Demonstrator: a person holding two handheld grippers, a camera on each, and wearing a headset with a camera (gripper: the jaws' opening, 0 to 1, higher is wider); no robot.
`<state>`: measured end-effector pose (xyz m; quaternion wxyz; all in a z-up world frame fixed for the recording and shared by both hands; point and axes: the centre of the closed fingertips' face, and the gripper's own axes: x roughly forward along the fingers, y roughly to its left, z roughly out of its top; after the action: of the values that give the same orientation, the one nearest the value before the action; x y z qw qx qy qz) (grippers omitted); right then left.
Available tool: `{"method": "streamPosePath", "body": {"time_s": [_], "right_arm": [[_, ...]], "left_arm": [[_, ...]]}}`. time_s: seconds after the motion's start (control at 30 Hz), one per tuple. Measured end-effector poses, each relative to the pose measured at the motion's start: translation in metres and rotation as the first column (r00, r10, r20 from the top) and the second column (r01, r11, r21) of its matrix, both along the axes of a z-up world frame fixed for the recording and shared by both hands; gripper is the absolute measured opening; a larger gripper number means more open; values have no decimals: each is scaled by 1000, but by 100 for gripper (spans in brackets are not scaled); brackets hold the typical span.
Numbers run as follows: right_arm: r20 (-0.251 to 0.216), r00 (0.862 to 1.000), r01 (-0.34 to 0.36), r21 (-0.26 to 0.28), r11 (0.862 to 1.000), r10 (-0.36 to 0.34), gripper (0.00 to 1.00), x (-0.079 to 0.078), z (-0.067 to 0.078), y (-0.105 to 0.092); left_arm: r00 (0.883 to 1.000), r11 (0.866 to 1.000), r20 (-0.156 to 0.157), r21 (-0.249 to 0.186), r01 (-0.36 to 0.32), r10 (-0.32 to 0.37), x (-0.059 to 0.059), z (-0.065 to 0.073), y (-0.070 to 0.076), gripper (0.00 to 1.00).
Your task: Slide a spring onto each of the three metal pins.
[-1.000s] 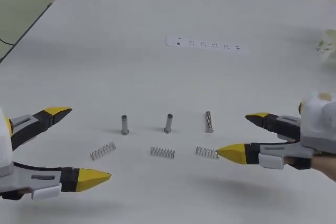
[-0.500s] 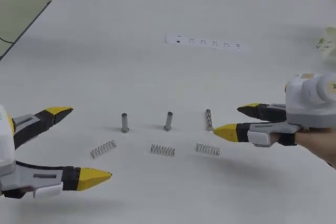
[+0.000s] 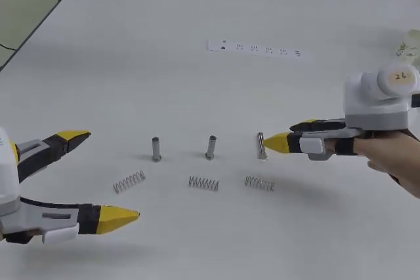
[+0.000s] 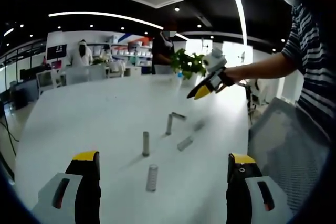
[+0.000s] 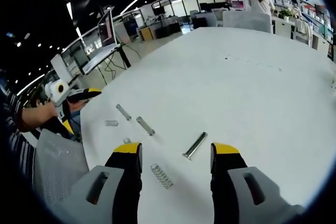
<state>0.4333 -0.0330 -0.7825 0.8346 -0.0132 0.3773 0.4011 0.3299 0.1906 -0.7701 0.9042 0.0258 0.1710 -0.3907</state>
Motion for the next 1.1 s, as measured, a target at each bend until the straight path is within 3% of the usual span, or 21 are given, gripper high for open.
{"method": "streamPosePath", "body": {"time_s": [0.3, 0.57, 0.9, 1.1], "right_arm": [[-76, 997, 9, -79, 997, -15, 43, 7, -19, 8], [-119, 992, 35, -105, 994, -47, 40, 18, -26, 13], [-191, 973, 104, -147, 984, -132, 32, 30, -36, 9], [-220, 964, 112, -179, 977, -150, 29, 33, -45, 9]], "left_arm": [[1000, 1000, -1, 2, -4, 4, 0, -1, 1, 99], [1000, 1000, -3, 3, -6, 6, 1, -1, 3, 99], [1000, 1000, -4, 8, -1, 1, 1, -3, 2, 99], [1000, 1000, -4, 6, -1, 1, 2, -3, 2, 99]]}}
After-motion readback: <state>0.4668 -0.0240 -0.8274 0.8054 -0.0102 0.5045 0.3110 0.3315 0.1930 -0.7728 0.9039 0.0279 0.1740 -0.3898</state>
